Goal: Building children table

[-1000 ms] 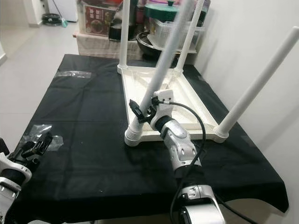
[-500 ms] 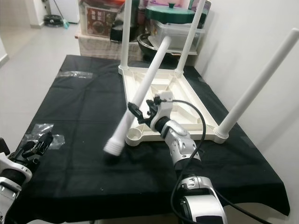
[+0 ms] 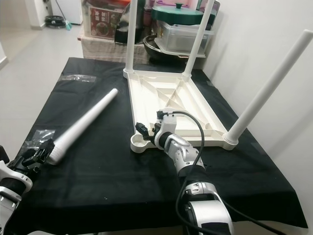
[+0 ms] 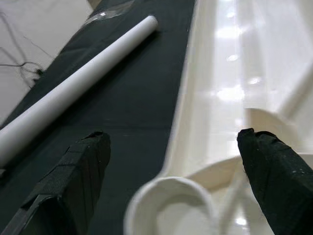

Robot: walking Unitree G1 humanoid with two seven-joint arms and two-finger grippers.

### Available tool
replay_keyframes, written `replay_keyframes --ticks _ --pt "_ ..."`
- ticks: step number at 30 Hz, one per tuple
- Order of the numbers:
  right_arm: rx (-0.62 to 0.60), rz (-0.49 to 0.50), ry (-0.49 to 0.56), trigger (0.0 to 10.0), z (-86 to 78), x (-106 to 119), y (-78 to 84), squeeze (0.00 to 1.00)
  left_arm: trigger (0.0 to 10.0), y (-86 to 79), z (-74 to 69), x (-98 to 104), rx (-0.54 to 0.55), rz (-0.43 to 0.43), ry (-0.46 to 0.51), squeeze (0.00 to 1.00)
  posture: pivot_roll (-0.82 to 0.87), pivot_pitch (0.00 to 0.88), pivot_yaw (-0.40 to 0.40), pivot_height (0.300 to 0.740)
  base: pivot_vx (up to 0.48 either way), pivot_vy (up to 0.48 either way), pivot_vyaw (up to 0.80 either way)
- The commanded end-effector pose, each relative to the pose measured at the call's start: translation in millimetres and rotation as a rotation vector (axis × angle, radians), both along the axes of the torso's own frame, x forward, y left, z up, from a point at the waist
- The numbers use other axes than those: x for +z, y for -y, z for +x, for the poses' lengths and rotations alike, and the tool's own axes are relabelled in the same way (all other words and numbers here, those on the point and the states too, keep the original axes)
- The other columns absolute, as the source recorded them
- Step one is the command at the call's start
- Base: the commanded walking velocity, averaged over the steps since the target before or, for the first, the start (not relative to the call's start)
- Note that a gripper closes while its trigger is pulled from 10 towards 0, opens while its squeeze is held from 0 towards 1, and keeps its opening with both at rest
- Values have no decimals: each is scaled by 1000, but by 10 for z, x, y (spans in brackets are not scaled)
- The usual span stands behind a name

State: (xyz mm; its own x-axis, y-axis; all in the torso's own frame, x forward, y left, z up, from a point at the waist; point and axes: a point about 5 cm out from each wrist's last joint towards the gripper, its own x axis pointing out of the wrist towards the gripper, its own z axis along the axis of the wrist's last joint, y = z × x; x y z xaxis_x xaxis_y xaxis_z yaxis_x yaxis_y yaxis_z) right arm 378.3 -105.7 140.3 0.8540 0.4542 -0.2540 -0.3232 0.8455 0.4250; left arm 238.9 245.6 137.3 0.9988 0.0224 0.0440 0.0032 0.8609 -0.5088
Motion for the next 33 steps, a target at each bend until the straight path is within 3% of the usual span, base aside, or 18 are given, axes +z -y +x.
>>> replay_keyframes --ticks 1,3,7,9,11,12,13,20,26,29,32,33 --pt "-1 14 -14 10000 3 20 -32 35 10000 -14 -13 -41 4 10 -27 0 85 0 -141 740 0 0 0" --pt "12 8 -19 10000 -12 6 -130 12 10000 -71 -23 -37 16 31 -34 0 86 0 -141 740 0 0 0" --pt "14 -10 -29 10000 -24 -18 -158 0 10000 -177 -24 -66 40 50 -63 0 82 0 -141 740 0 0 0" --pt "-5 -40 -29 10000 -23 -30 -130 0 10000 -322 -3 -202 88 54 -167 0 77 0 -138 740 0 0 0" --pt "-33 -67 -24 10000 -16 -35 -88 0 10000 -401 2 -542 121 67 -379 0 73 0 -135 740 0 0 0" --pt "-33 -67 -24 10000 -16 -35 -88 0 10000 -401 2 -542 121 67 -379 0 73 0 -135 740 0 0 0" --pt "-58 -75 -26 10000 -12 -29 -59 0 10000 -401 -18 -690 125 81 -451 0 56 0 -126 740 0 0 0" --pt "-88 -54 97 10000 -35 84 -57 0 10000 -200 25 -560 78 142 -357 0 67 0 -135 740 0 0 0" --pt "-31 -13 209 10000 -128 205 -311 0 10000 -123 39 -464 78 253 -303 0 80 0 -136 740 0 0 0" --pt "-22 1 232 10000 -150 234 -355 0 10000 -116 45 -427 87 281 -281 0 83 0 -134 740 0 0 0" --pt "-13 84 312 10000 -220 358 -433 0 10000 -90 89 -253 122 393 -189 0 88 0 -133 740 0 0 0" --pt "-13 84 312 10000 -220 358 -433 0 10000 -90 89 -253 122 393 -189 0 88 0 -133 740 0 0 0"
